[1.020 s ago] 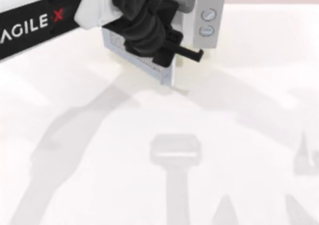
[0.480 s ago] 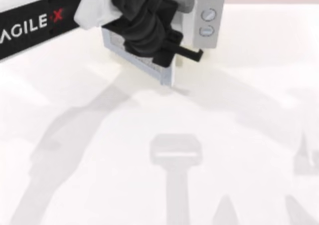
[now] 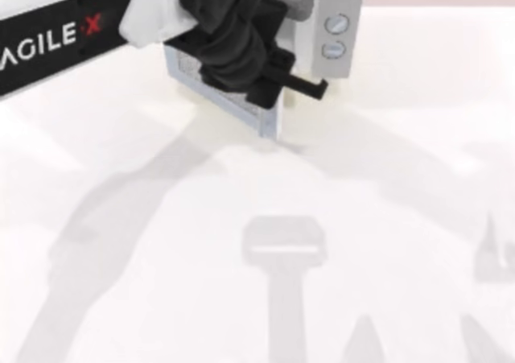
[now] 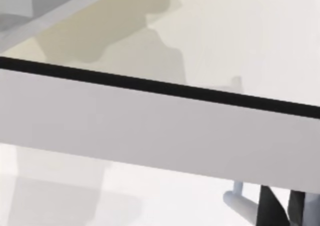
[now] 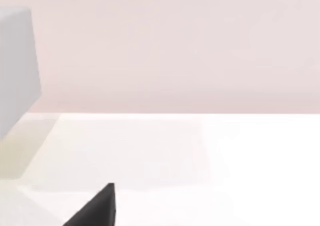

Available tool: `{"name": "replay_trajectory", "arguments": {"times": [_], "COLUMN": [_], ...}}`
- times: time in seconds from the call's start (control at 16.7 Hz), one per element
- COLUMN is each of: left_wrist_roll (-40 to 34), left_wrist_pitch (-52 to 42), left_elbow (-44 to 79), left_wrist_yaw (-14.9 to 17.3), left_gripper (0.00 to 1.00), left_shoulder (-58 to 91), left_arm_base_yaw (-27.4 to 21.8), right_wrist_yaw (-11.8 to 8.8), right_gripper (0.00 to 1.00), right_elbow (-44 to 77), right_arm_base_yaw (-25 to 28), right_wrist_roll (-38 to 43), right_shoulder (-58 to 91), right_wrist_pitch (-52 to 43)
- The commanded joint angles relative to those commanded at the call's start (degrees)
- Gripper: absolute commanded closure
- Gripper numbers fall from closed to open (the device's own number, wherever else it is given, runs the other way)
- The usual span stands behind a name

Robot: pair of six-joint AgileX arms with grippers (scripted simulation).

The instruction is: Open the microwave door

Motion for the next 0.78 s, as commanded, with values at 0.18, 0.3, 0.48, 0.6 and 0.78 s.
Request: {"name": "replay_trajectory", "arguments": {"times": [0.18,0.3,0.48,0.6,0.78], "left_wrist_roll": [-0.04,1.65,5.69,7.68,7.97], "left_wrist_pitch": [0.05,0.38,1.13,1.36,1.37], "left_elbow": [-0.28,-1.49,-4.16,-5.54,-5.76], "left_wrist_yaw": [0.48,1.31,3.41,4.48,4.65], "left_gripper": [1.00,1.00,1.00,1.00,1.00], "left_shoulder": [0.06,-0.96,-3.22,-4.15,-4.27], "left_arm_base_yaw": [-0.27,0.33,1.70,2.34,2.44], "right_wrist_yaw": [0.00,0.00,0.00,0.00,0.00], "right_gripper": [0.00,0.00,0.00,0.00,0.00], "right_elbow": [0.00,0.00,0.00,0.00,0.00], "right_arm_base_yaw": [0.00,0.00,0.00,0.00,0.00], "right_wrist_roll": [0.00,0.00,0.00,0.00,0.00], "right_shoulder": [0.00,0.00,0.00,0.00,0.00], "right_wrist_pitch": [0.00,0.00,0.00,0.00,0.00]}}
